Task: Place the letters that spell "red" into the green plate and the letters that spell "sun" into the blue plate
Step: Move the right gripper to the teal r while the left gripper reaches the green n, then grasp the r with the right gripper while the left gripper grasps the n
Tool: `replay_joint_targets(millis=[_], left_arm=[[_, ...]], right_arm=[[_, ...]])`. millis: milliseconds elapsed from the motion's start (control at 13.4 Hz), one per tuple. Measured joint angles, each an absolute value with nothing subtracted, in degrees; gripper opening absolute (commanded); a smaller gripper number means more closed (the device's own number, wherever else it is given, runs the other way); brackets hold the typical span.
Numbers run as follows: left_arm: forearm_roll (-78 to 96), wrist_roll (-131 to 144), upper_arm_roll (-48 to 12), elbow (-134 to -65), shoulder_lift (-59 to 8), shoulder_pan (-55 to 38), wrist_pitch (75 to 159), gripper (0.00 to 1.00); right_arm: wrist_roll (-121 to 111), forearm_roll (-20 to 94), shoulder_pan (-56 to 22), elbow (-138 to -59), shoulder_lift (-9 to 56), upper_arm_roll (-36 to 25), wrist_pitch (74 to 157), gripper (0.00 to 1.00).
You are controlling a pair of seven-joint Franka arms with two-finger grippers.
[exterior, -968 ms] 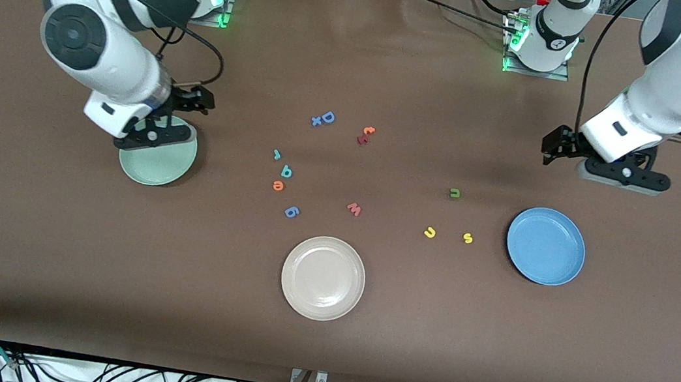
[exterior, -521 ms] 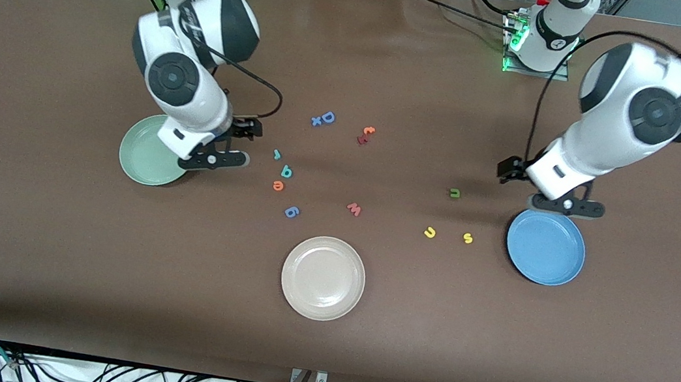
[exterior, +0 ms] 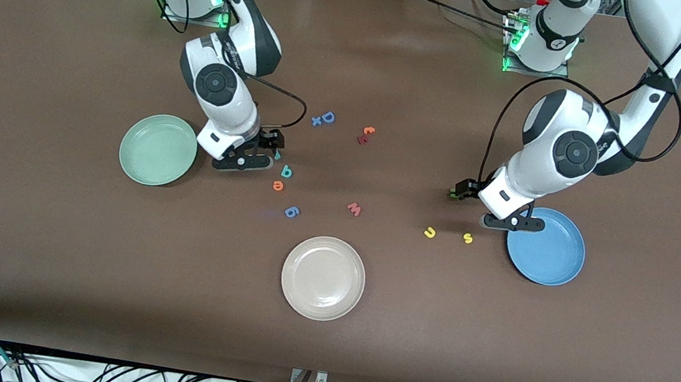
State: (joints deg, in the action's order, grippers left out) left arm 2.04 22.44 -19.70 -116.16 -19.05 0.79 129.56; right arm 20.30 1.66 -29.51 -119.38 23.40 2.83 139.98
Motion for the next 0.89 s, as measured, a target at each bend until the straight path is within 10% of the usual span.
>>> replay_joint_targets(millis=[447,894], left_arm=[[6.5,27.6,-19.6,-119.6,-22.6,-0.6,135.9,0.94],[4.7,28.7,-18.3,-123.5,-26.6,-3.8,141.5,0.89]], right_arm=[[21.7,1.7,-31.2,-119.6,28.7,2.8,145.8,0.92],[21.9,1.7,-32.7,-119.4,28.9,2.8,145.8,0.57]])
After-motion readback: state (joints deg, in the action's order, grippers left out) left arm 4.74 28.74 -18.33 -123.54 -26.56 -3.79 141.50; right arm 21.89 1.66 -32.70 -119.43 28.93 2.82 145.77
